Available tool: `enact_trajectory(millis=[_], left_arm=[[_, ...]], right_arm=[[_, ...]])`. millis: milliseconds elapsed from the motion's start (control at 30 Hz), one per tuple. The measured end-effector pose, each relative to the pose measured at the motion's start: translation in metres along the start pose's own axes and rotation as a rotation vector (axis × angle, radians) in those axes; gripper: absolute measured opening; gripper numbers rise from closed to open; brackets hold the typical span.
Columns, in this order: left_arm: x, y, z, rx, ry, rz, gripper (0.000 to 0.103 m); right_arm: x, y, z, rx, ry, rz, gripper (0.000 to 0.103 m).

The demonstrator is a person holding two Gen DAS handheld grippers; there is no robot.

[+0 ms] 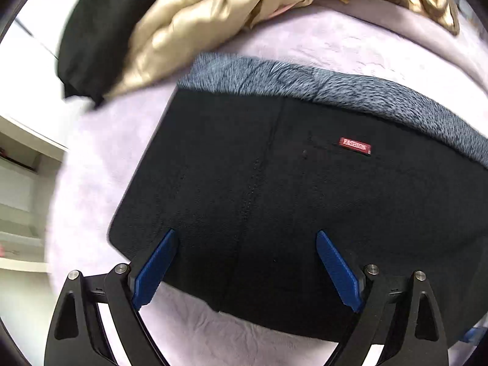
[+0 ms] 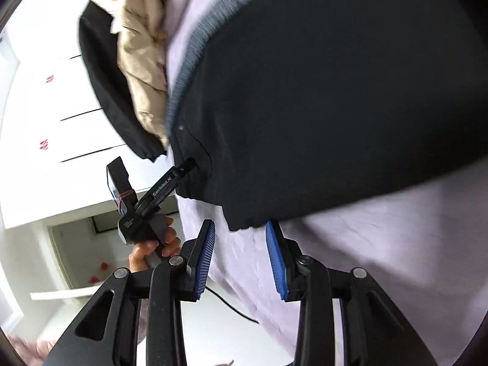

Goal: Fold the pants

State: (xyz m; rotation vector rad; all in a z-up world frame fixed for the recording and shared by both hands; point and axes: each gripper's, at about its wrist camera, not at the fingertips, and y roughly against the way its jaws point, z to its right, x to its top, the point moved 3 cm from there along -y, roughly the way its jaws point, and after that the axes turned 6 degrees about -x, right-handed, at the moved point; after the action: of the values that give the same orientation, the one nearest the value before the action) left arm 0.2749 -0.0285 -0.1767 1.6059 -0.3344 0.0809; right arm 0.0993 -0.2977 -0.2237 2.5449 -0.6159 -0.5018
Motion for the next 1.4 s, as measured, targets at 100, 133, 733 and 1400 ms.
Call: enact_trajectory(millis=[100,133,733,1400], left_arm=[[-0.001,0.001,0.002,-0.003,-0.033,0.009,0.099],[-0.002,0.002,0.003,-0.004,-0.039,0.012,0.099],[0.003,-0.001,-0.019,-0.043,-0.032,-0.007,0.1],[0.062,0.028,-0.008,-0.063,0.031,0.116,0.1]], right_arm=[[-0.003,0.001,-0.009,0.004,0.004,0.038,0.038],[-0.002,0.005,-0.015,0.011,0.016,0.048,0.039],[-0.004,-0.016,-0.017,-0.328,0.113,-0.065,0.014],[0.119,0.01,-0.127,-0.477,0.455,0.143,0.018]])
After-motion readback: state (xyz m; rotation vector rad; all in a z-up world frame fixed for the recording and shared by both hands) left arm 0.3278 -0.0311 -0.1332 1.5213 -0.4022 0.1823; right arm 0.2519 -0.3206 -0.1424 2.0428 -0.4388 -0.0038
